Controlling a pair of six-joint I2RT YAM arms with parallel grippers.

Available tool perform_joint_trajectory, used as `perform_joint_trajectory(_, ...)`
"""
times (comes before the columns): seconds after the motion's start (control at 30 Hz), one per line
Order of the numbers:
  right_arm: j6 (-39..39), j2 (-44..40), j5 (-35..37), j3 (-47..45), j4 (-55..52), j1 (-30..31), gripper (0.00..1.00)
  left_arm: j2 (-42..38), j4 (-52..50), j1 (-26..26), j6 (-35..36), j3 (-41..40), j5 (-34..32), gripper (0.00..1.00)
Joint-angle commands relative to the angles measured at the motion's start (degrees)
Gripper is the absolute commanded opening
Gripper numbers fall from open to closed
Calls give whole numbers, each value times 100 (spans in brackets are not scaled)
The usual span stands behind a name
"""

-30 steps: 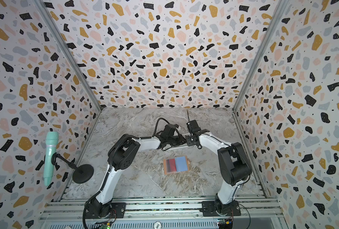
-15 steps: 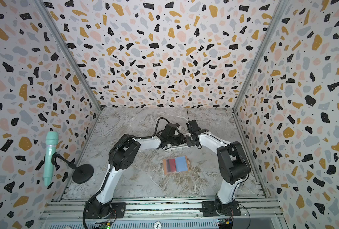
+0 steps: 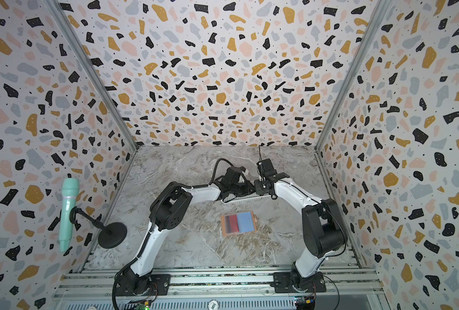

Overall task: Insert credit cards into a card holder
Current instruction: Pick up the credit card from the storage box.

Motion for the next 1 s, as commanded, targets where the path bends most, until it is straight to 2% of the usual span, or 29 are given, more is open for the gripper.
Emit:
perform_joint_trajectory(0.0, 96, -389, 29, 235, -230, -89, 3, 91, -9, -51, 22, 263, 78, 20)
perform_joint_trajectory(0.3, 263, -1081, 63, -2, -327, -217, 3, 189, -87, -112, -2, 538, 52, 20)
perform_joint_trajectory(0.6, 384, -1894, -469, -400, -158, -215, 2, 14, 44, -131, 70, 372, 58, 20)
perform_joint_trajectory(0.8, 641, -2603, -959, -847, 120, -218, 2, -1062, 887, -120, 301, -832, -48, 20)
perform_joint_trajectory(0.97, 911, -3213, -1461, -1298, 389, -205, 2, -2168, 1796, -113, 216, -2349, -50, 23)
